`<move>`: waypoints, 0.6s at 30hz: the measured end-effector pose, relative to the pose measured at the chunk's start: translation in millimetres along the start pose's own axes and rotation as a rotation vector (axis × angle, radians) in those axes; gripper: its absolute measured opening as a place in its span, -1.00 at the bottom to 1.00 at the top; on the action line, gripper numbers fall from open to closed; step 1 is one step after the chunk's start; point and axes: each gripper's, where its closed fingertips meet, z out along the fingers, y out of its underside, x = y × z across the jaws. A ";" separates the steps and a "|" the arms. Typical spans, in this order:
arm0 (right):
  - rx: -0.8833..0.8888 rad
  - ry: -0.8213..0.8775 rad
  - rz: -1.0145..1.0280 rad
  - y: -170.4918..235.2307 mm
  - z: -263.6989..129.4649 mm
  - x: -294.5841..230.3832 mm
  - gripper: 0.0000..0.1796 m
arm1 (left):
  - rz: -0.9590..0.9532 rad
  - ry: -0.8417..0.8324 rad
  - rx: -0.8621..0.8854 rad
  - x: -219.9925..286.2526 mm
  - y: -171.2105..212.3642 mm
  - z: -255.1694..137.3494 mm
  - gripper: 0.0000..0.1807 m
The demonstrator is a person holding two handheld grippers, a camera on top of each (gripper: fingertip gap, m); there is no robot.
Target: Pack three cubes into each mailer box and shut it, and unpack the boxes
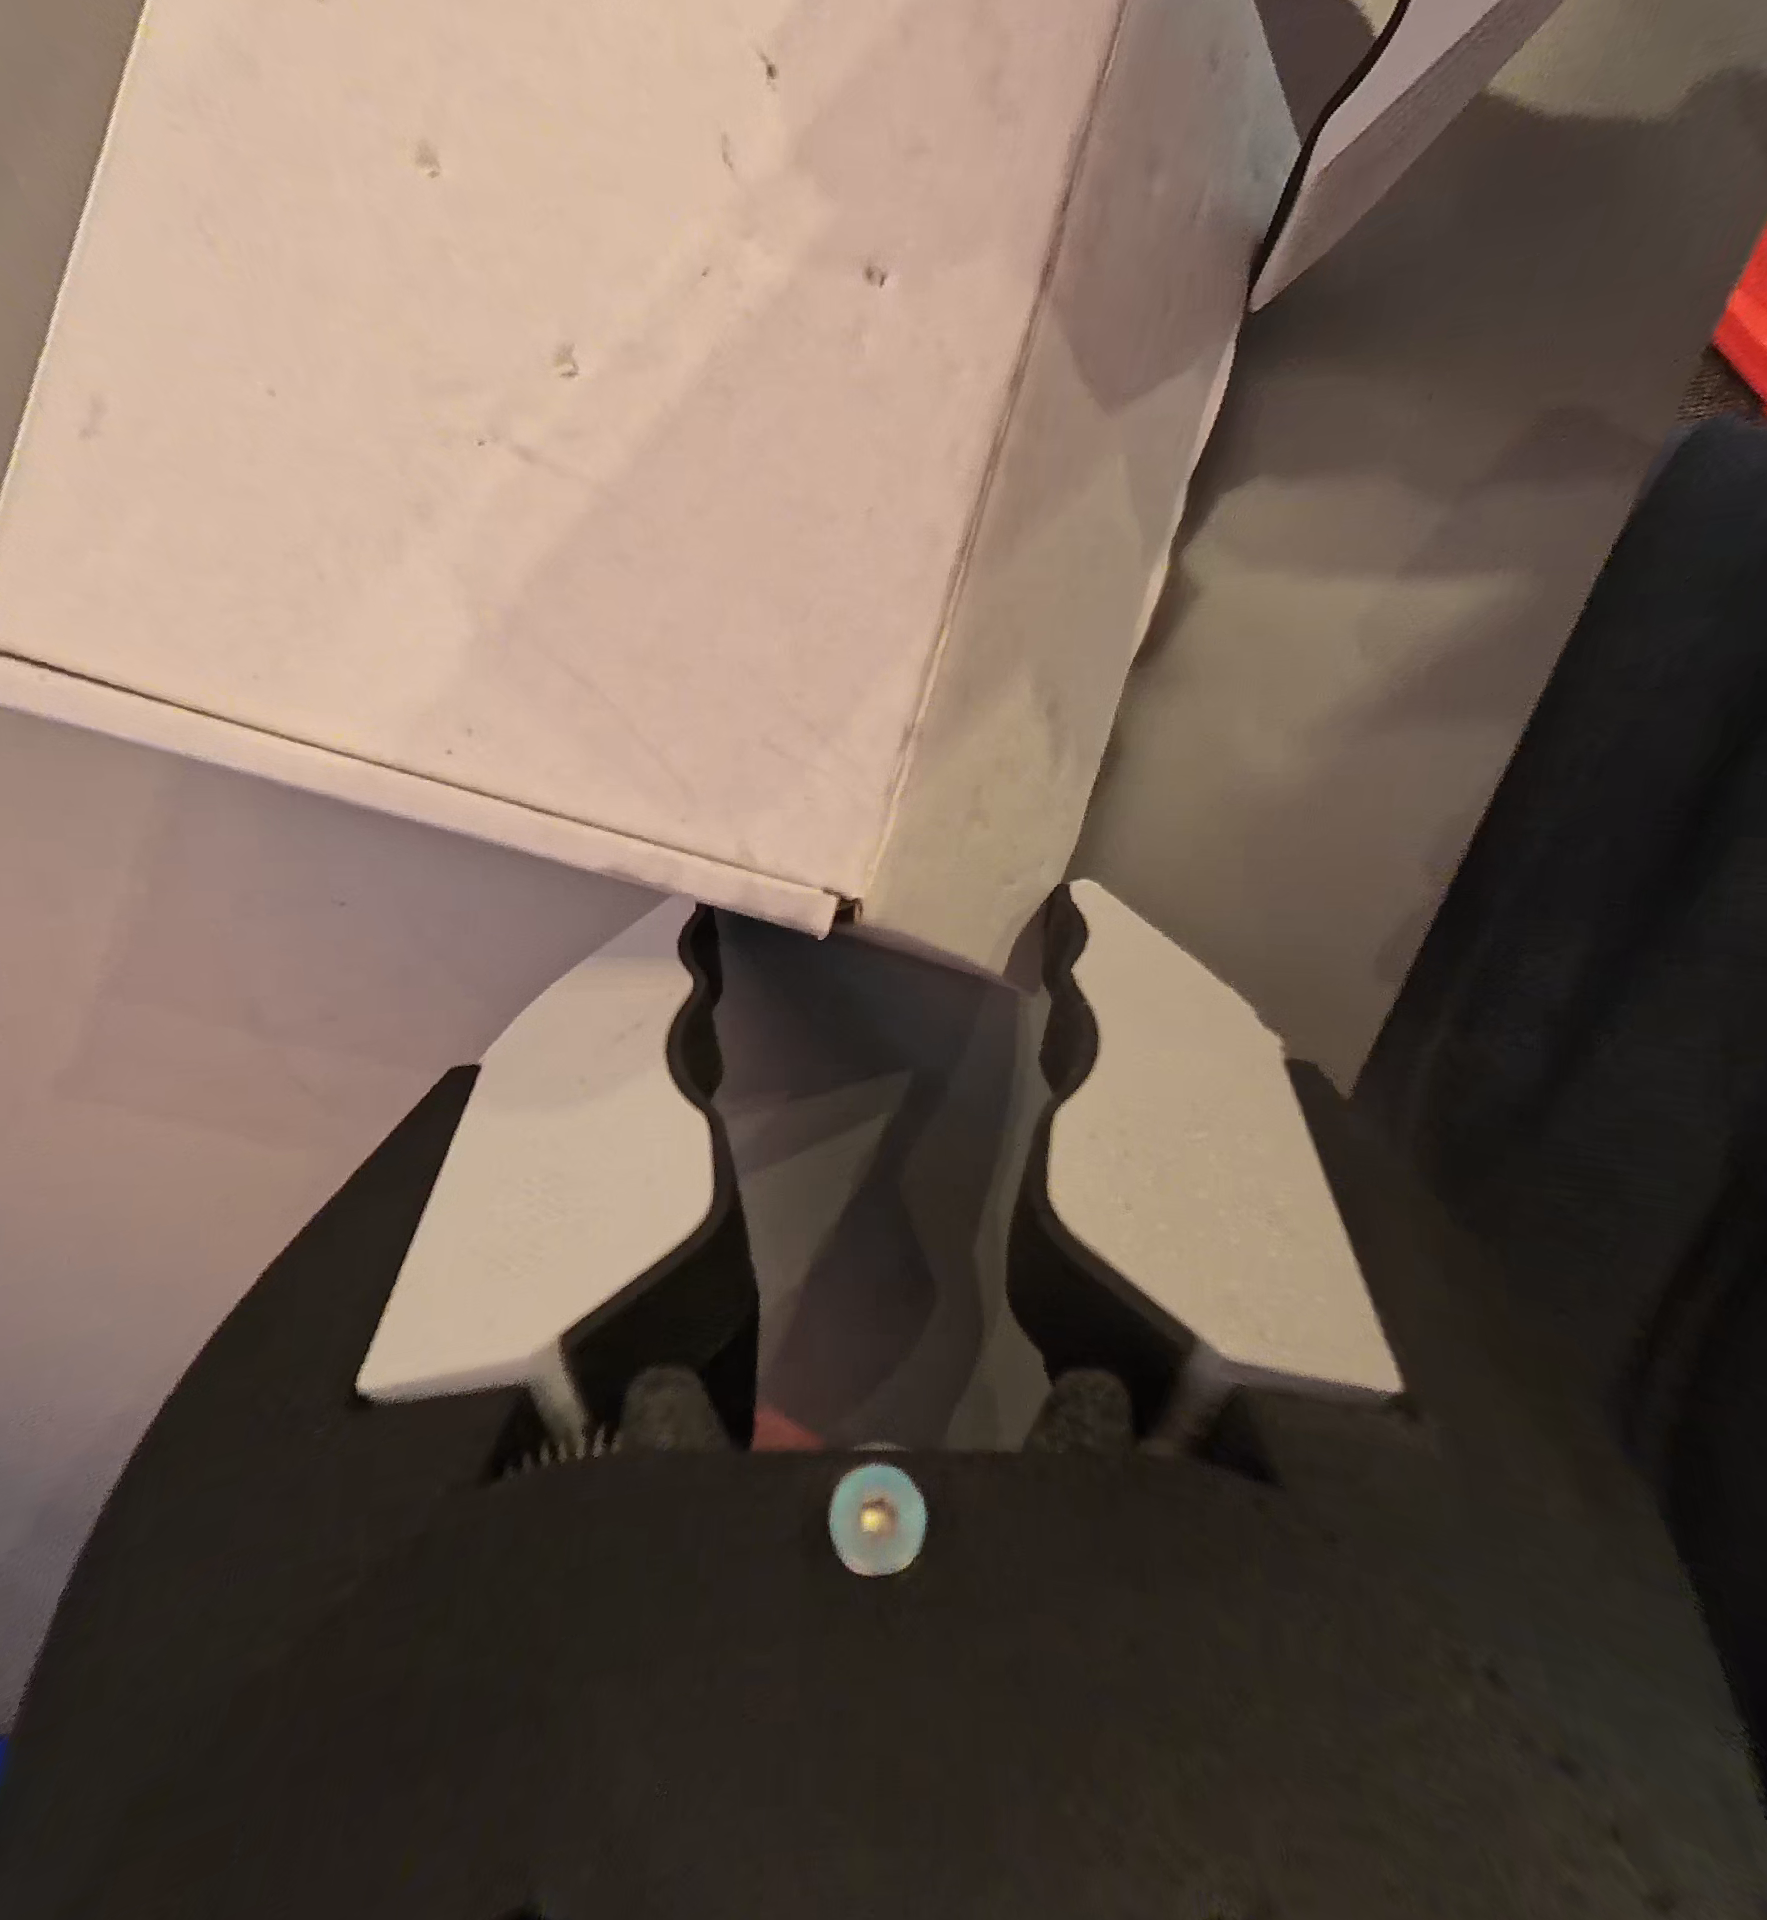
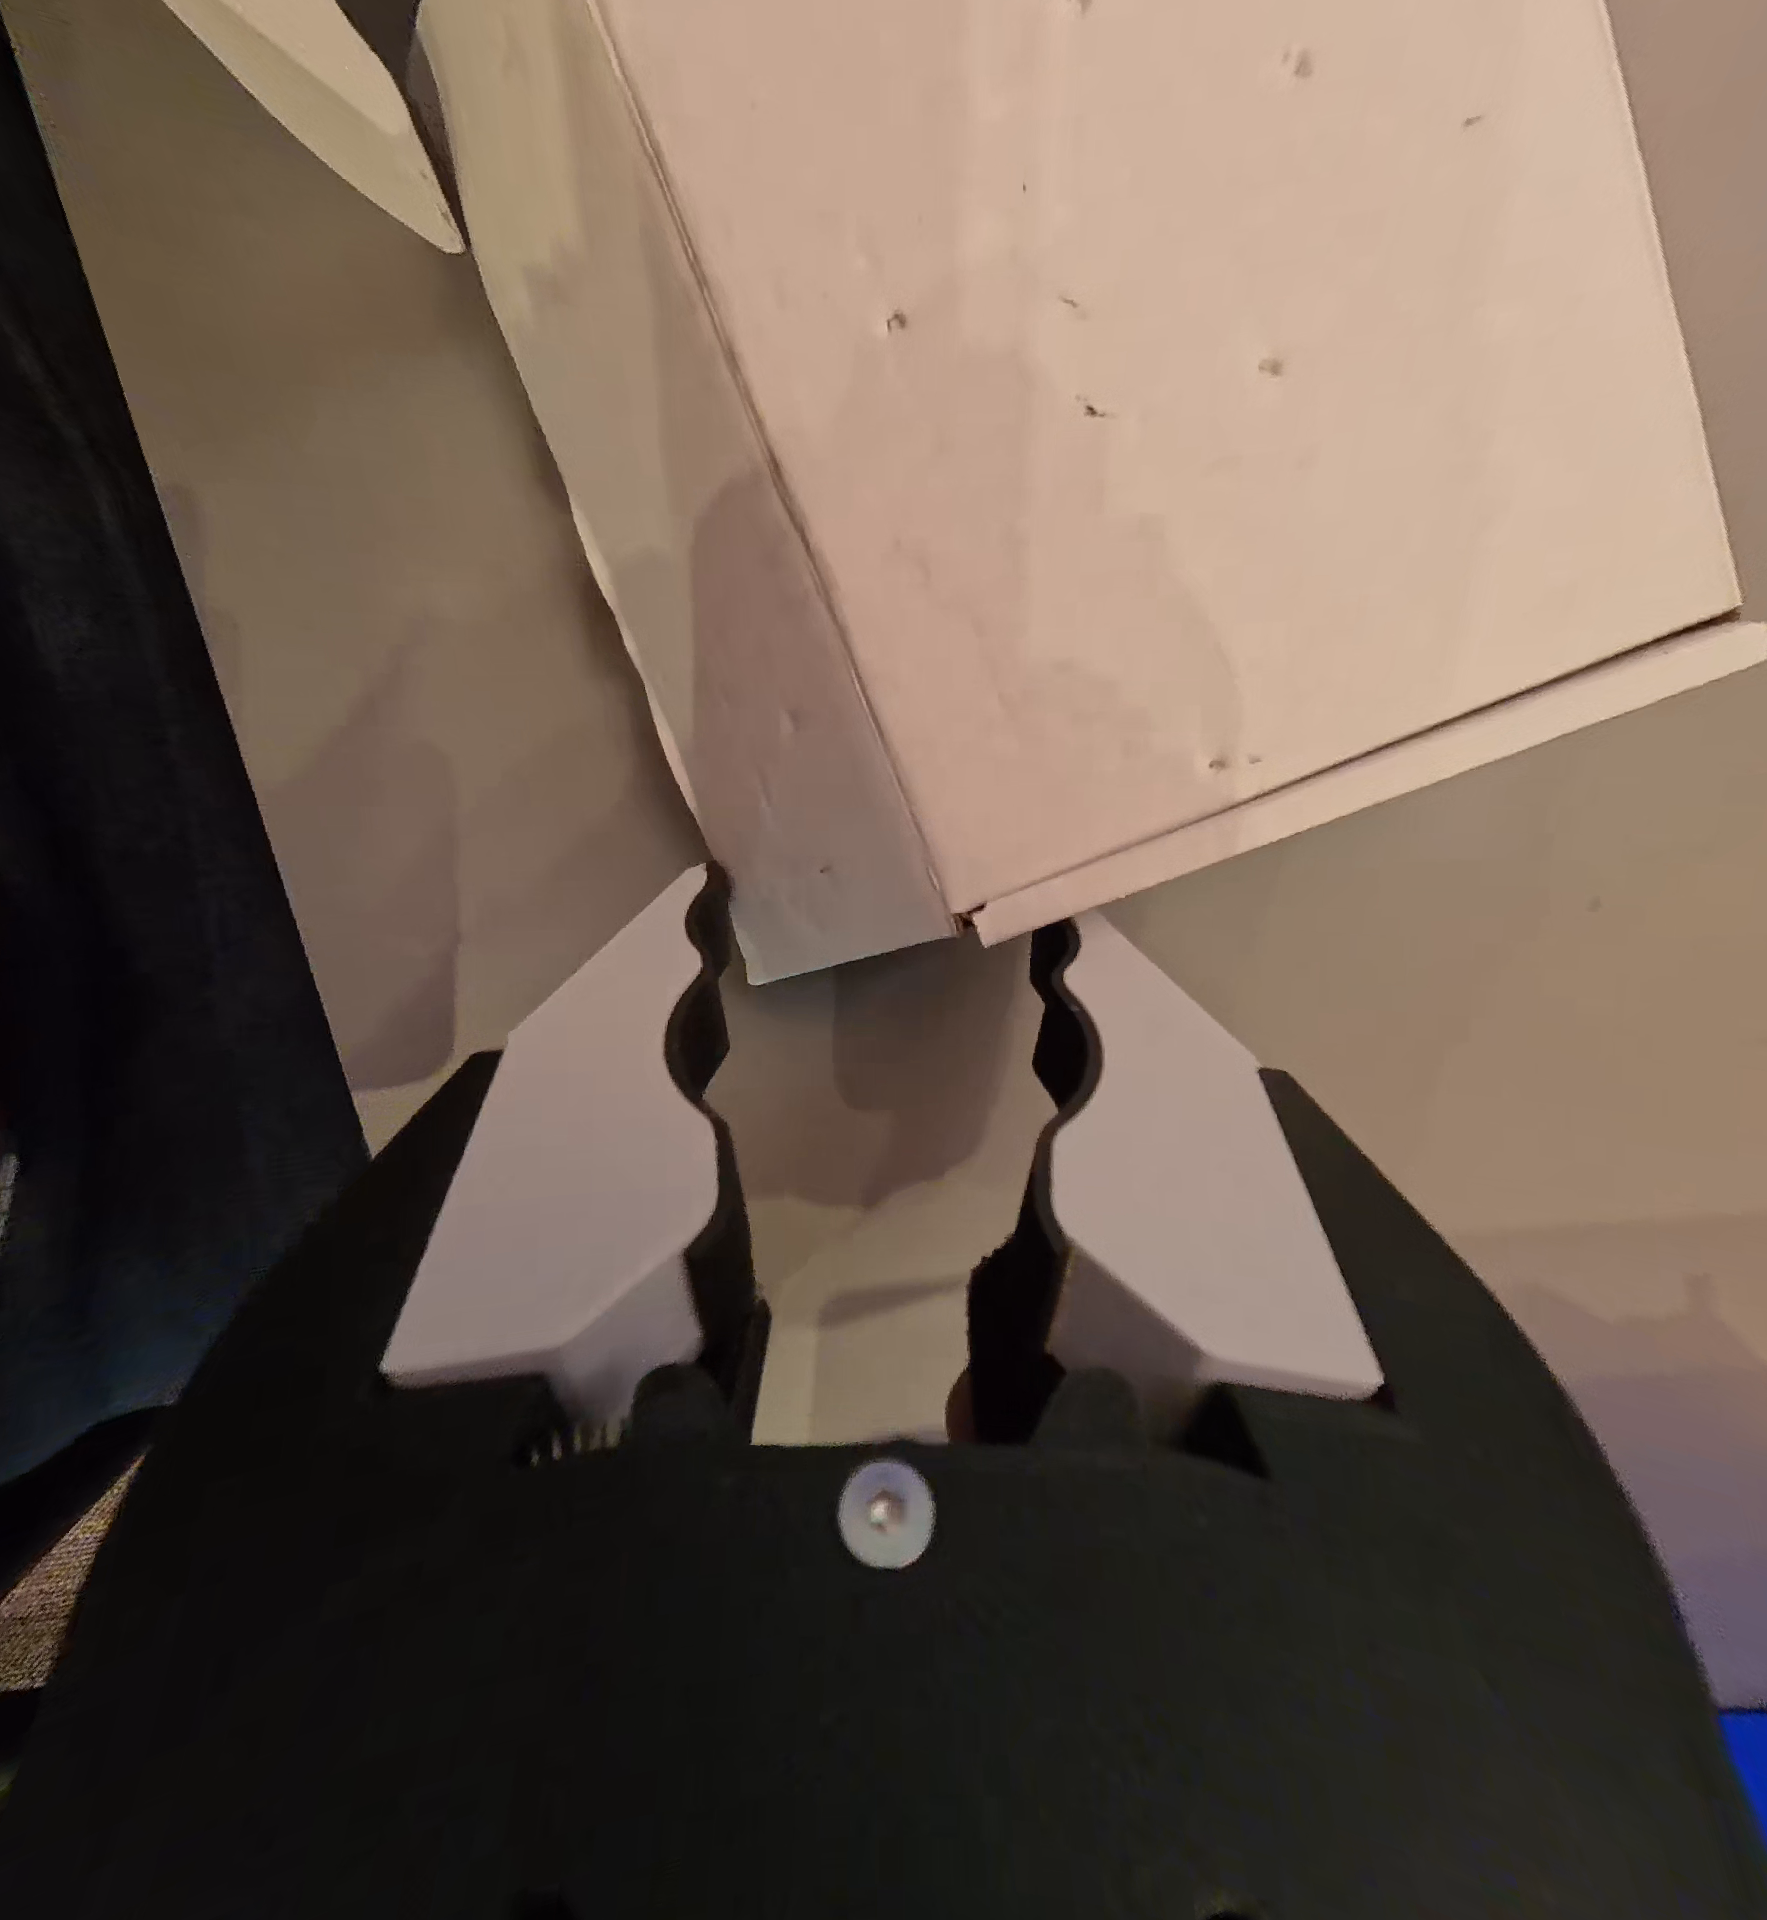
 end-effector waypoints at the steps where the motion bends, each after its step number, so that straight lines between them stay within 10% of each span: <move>1: -0.002 0.001 0.002 0.2 0.1 0.4 -0.38 | 0.007 -0.014 -0.001 -1.7 -0.3 0.8 -0.35; 18: 0.019 0.146 0.008 -2.5 2.9 18.7 -0.43 | 0.022 -0.145 0.058 -20.2 -4.7 6.8 -0.47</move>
